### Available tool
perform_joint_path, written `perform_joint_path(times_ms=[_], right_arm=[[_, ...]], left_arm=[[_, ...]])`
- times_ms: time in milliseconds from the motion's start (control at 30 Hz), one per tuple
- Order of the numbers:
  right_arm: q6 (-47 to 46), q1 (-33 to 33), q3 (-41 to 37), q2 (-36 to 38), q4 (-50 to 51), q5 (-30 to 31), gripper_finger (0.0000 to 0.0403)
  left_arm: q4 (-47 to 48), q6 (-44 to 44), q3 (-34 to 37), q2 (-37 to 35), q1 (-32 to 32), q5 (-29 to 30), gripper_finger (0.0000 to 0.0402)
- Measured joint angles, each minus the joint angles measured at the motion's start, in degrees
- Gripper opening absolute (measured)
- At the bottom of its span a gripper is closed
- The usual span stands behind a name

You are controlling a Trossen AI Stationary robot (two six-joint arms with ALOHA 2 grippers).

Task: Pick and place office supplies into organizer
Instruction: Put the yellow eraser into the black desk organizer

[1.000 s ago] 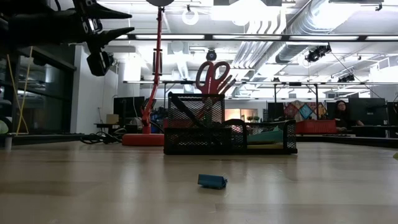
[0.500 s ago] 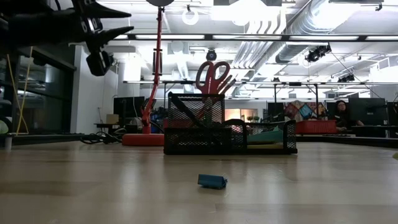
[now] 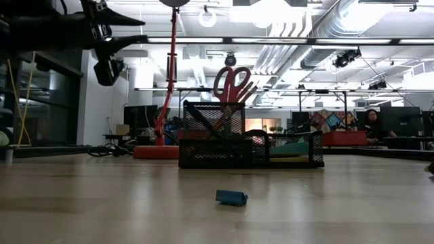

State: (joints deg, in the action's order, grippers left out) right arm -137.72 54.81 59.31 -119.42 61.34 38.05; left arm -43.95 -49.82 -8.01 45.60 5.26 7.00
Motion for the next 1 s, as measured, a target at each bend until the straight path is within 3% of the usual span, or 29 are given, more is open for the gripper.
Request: perform_joint_path(times_ms=[200,600,833,1000], right_arm=[[0.21,-0.02,-0.31,-0.07,0.11,-0.01,0.0009],[0.43,-0.16,1.26,-0.28,-1.87,4.09,0.0002],[3.43,-0.64,6.52,-0.5,-8.7,8.46,0.0001],[4.97,-0.26,10.87,-0.48,-12.0,7.03,0.0]], left_arm=[[2.05,-0.21,0.0,0.0,-0.01,1.27,0.0088],[4.84,-0.22,0.0,0.0,0.0,3.15,0.0088],[5.59,-0.15,0.0,0.0,0.0,3.15,0.0088],[6.54,-0.03,0.0,0.0,-0.01,3.15,0.0088]])
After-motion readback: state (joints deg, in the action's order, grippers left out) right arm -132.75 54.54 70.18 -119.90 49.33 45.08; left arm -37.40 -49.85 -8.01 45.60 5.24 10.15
